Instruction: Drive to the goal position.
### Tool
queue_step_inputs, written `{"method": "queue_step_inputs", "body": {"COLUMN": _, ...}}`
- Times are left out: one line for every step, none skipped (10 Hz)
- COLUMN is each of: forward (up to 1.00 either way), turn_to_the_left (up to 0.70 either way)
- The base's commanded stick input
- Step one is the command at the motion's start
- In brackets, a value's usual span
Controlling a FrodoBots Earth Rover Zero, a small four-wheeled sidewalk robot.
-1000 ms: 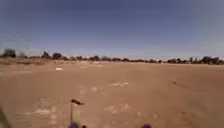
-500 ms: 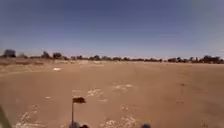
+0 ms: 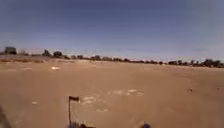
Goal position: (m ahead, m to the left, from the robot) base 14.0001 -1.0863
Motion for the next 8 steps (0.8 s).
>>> {"method": "queue_step_inputs", "body": {"forward": 0.7, "turn_to_the_left": 0.0}}
{"method": "queue_step_inputs", "body": {"forward": 0.7, "turn_to_the_left": 0.0}}
{"method": "queue_step_inputs", "body": {"forward": 0.7, "turn_to_the_left": 0.0}}
{"method": "queue_step_inputs", "body": {"forward": 0.7, "turn_to_the_left": 0.0}}
{"method": "queue_step_inputs", "body": {"forward": 0.7, "turn_to_the_left": 0.0}}
{"method": "queue_step_inputs", "body": {"forward": 0.7, "turn_to_the_left": 0.0}}
{"method": "queue_step_inputs", "body": {"forward": 0.7, "turn_to_the_left": 0.0}}
{"method": "queue_step_inputs", "body": {"forward": 0.7, "turn_to_the_left": 0.0}}
